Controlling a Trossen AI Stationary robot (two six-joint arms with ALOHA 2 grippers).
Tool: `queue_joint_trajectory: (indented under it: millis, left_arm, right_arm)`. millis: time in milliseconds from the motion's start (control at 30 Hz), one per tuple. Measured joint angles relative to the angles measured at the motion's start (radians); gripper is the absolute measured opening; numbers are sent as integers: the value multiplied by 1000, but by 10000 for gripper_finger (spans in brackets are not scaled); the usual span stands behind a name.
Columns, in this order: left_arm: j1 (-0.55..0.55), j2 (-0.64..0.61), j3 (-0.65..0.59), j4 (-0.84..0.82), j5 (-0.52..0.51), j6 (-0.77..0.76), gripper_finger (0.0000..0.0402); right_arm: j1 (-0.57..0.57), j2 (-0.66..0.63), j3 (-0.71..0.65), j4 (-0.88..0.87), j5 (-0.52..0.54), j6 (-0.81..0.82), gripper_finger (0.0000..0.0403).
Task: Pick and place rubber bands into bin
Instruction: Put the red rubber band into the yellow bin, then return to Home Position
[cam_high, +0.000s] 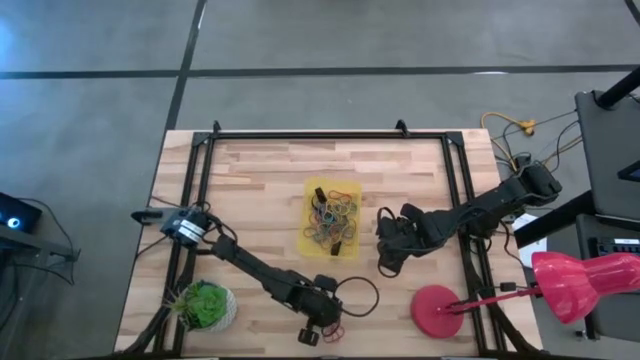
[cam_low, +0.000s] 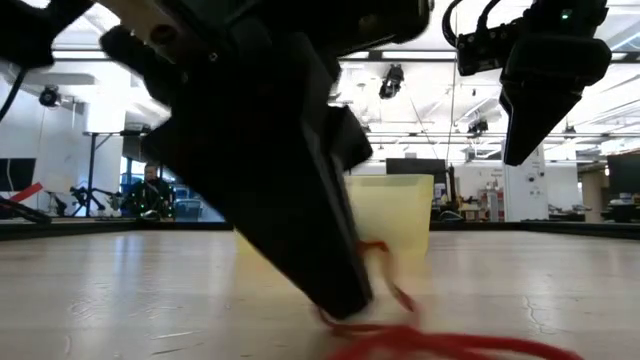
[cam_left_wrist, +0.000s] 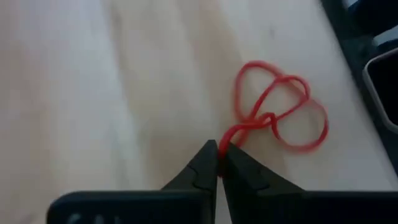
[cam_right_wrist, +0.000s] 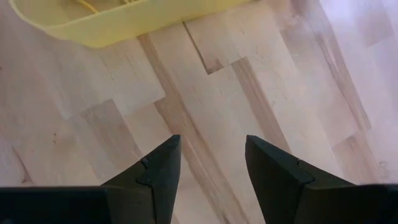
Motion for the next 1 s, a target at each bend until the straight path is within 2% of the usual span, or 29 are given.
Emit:
queue_joint_trajectory:
  millis: [67,267,400,467,600,700,767,900,1000]
  left_arm:
    - [2,-27,30,-77,-28,0,1]
    - [42,-208,141,-335,-222,42,0]
    - [134,-328,138,-436,-396,113,0]
    - [205,-372,120,-497,-425,140,0]
    - [367,-387,78,-548,-419,154,0]
    - [474,-374,53,-454,-403,31,5]
    - [521,-374,44,-465,-357,-22,21]
    - [540,-374,32,-464,-291,-39,69]
    - [526,-385,55,-461,-157,-122,111]
  right_arm:
    - [0,0,0,0,0,0,166]
    - [0,-3,1,0,1,-35,166]
    - [0,-3,1,-2,24,-42,166]
    - [0,-3,1,-2,26,-42,166]
    - [1,-3,1,-2,26,-40,166]
    - [1,-3,1,-2,26,-29,166]
    - [1,-3,1,-5,23,-5,166]
    - [11,-3,1,-8,19,9,166]
    - [16,-3,1,-7,18,2,166]
